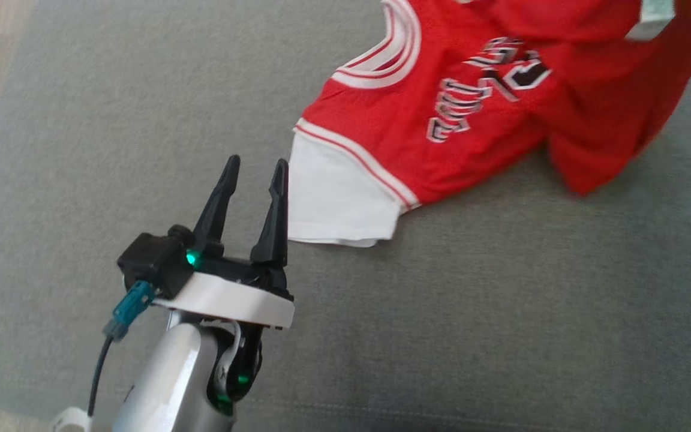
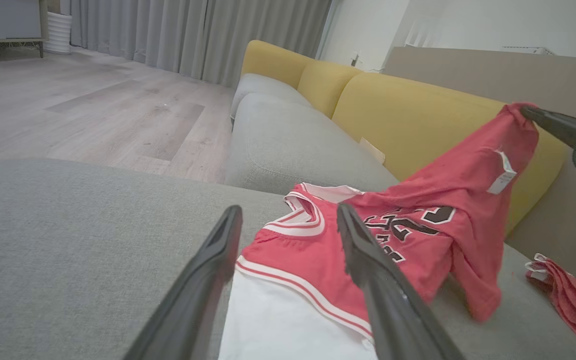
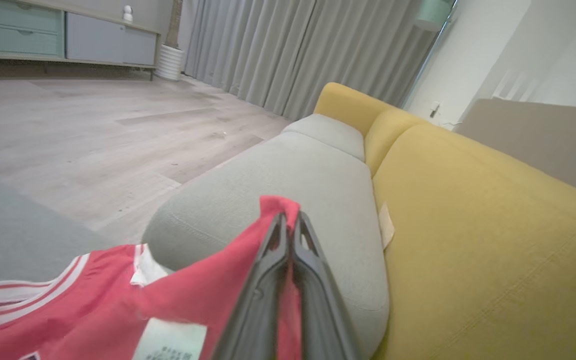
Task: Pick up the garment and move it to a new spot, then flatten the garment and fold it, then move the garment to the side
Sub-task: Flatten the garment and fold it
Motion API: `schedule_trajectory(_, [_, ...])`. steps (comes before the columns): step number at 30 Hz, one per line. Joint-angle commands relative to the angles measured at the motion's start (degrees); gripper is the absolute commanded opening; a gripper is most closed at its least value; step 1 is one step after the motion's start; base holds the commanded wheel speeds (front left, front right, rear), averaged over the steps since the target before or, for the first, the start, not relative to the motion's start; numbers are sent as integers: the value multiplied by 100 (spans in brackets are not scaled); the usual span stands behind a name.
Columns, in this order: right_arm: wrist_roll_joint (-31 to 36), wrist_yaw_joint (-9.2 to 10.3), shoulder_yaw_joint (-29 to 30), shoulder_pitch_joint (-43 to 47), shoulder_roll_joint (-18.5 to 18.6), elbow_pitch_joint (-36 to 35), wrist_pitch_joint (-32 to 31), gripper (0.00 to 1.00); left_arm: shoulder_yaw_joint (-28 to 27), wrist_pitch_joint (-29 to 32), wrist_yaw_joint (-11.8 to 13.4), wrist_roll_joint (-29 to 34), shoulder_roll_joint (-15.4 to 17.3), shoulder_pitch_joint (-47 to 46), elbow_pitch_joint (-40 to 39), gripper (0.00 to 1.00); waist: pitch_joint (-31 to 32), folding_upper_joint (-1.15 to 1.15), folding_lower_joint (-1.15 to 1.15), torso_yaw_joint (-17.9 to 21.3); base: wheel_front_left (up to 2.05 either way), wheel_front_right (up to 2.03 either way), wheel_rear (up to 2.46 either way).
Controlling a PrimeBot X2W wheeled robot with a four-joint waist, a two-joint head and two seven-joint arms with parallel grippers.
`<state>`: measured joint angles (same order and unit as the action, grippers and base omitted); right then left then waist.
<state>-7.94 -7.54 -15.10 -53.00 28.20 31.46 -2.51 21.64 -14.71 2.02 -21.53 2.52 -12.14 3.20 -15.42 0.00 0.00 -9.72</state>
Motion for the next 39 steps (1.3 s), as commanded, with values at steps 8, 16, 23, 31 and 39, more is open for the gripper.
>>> schedule_trajectory(8, [191,5,-365,-1252,325,1093,-62,100,-98,-29,54,-78,36,-293,-199,100,-348,0,0,-448,0,0,0])
schedule_trajectory(16, [497,5,-344,-1793,15,2313,434,100,-173,-29,77,-33,36,-328,-183,100,-341,0,0,-298,0,0,0])
schedule_trajectory(23, [307,5,-163,-1655,-259,2731,1117,100,-348,-29,33,67,36,-293,-155,100,-89,0,0,128,0,0,0])
schedule_trajectory(31, [-322,5,-186,-709,-694,2261,1657,100,-579,-29,12,163,36,-105,-157,100,329,0,0,613,0,0,0])
schedule_trajectory(39, [-739,5,525,1224,-1424,703,1746,100,-783,-29,27,235,36,195,-262,100,721,0,0,958,0,0,0])
